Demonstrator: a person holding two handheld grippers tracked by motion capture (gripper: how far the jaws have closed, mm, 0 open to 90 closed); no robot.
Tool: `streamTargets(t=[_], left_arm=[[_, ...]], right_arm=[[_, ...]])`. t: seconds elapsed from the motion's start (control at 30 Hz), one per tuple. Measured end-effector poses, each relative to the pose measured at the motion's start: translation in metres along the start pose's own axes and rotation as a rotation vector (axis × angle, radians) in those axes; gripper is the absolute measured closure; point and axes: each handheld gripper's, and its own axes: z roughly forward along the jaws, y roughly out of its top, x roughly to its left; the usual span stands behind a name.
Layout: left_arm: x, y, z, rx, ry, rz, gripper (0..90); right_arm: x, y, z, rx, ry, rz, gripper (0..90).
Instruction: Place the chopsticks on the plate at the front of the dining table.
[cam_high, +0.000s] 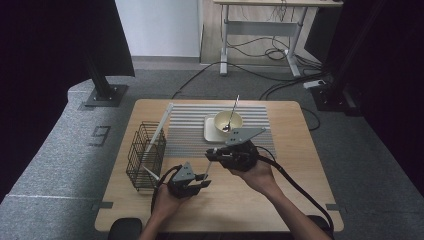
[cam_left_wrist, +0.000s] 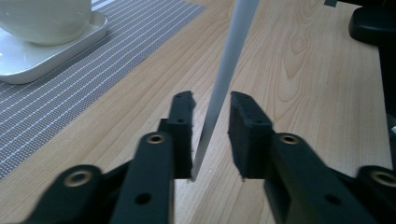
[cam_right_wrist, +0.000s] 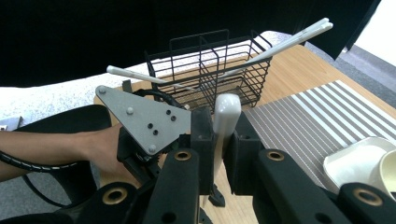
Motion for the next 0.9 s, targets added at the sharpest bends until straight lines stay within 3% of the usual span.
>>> streamTargets(t=[0.1,0.3,0.57,0.67,0.77,0.8,0.83,0.9], left_arm=[[0.000,0.000,-0.001,-0.006,-0.002,-0.003,81.8],[-0.005,0.002,-0.002,0.001,0.007,0.040,84.3],[-0.004,0.003,-0.003,0.016,0.001,0.030,85.5],[-0.004,0.003,-0.003,0.014,0.001,0.031,85.5],[-0.005,0.003,-0.003,0.015,0.000,0.033,85.5],[-0.005,0.003,-0.003,0.015,0.002,0.036,85.5],[-0.005,0.003,-0.003,0.014,0.003,0.037,85.5],[-0.005,0.003,-0.003,0.013,0.002,0.035,85.5]], right_arm=[[0.001,0.001,0.001,-0.002,0.005,-0.001,83.0],[-0.001,0.002,-0.001,-0.005,-0.004,0.006,81.9],[-0.007,0.002,-0.001,-0.069,-0.096,0.045,42.1],[-0.007,0.000,0.008,-0.047,-0.131,0.044,35.1],[-0.008,-0.002,0.011,-0.037,-0.149,0.043,33.9],[-0.009,-0.002,0.012,-0.032,-0.166,0.037,33.7],[-0.011,-0.002,0.011,-0.022,-0.213,0.017,33.3],[-0.013,-0.003,0.010,-0.020,-0.229,0.013,32.6]])
